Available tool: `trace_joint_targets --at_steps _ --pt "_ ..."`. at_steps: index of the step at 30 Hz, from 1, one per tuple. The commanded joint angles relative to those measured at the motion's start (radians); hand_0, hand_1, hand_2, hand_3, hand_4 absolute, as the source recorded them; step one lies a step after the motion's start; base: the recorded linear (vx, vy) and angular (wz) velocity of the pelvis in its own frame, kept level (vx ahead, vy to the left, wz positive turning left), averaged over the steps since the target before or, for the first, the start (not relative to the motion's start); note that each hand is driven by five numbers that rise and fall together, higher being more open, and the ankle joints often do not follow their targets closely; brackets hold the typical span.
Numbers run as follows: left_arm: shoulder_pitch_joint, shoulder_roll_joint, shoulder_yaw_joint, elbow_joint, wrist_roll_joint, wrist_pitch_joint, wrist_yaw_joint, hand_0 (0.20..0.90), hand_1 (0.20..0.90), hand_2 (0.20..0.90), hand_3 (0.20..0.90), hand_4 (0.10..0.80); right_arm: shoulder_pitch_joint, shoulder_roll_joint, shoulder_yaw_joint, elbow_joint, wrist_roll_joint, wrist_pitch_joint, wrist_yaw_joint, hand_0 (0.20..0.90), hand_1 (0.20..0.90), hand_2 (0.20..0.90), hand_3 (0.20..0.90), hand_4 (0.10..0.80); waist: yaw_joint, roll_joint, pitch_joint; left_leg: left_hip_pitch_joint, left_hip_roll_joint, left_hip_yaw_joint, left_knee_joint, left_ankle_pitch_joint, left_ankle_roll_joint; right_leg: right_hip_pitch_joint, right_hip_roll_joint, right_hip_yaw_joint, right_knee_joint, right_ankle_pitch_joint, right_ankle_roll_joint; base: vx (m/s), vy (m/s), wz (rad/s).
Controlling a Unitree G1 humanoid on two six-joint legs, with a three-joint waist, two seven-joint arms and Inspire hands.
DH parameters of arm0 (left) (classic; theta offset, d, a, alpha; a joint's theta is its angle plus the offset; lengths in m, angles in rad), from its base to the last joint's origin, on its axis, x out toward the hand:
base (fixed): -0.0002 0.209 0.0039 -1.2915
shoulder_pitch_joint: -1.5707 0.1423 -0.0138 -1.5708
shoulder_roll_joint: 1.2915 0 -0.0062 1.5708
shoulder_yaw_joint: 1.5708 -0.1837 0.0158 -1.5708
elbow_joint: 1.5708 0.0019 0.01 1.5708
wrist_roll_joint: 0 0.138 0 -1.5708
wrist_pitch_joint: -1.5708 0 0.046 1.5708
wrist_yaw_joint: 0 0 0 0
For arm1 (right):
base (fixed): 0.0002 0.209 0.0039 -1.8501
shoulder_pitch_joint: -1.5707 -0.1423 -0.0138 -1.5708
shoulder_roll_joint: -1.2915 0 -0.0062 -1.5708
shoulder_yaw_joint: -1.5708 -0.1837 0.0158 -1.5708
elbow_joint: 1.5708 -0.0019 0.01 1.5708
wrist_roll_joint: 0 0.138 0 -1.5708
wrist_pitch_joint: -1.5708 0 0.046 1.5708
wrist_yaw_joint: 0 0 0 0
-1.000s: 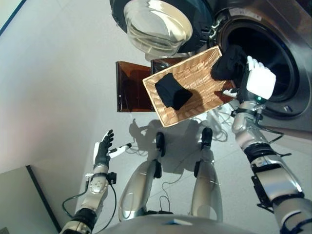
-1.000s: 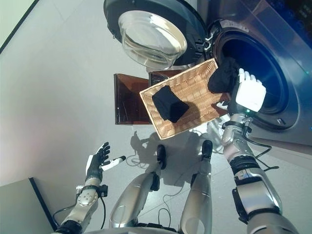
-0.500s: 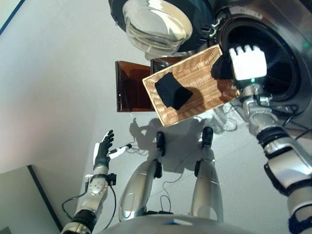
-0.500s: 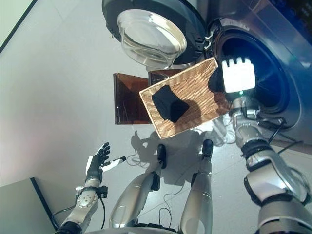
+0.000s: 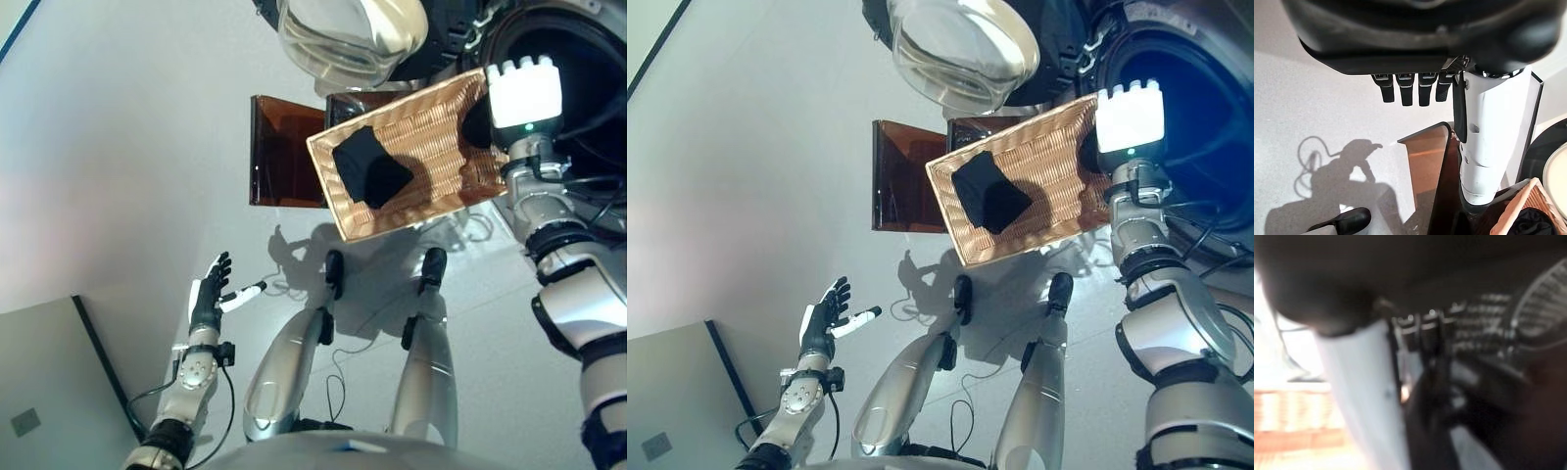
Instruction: Pick up the clothes and place them into the washing machine
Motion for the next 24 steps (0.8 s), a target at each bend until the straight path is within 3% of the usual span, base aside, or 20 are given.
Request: trace_joint_targets --at_steps 1,11,24 --pt "0.056 0.072 0.005 -0.092 -0.022 -0.058 0.026 0.900 0.900 0.900 0.900 0.800 -0.118 -0.056 0.066 -0.024 0.026 0.049 -0.042 0.900 0.900 0.900 0.900 0.800 0.009 0.039 -0.019 -0.059 -0.011 -0.016 -0.075 0.095 -0.065 -0.048 0.064 0.031 0.125 -0.120 -0.034 0.000 0.000 0.00" --pt "0.048 0.066 0.014 -0.110 -0.026 -0.059 0.041 0.900 0.900 0.900 0.900 0.800 -0.061 0.012 0.022 0.042 0.084 0.043 -0.051 0.900 0.900 0.900 0.900 0.800 0.004 0.046 -0.012 -0.076 -0.014 -0.009 -0.072 0.096 -0.063 -0.072 0.065 0.040 0.136 -0.117 -0.035 0.000 0.008 -0.02" --pt "0.080 0.087 0.029 -0.188 -0.034 -0.061 0.036 0.900 0.900 0.900 0.900 0.800 -0.065 -0.013 -0.011 0.088 0.173 0.029 -0.061 0.900 0.900 0.900 0.900 0.800 0.005 0.073 0.022 -0.097 -0.017 -0.003 -0.070 0.102 -0.066 -0.097 0.064 0.044 0.141 -0.112 -0.036 0.000 0.000 0.00"
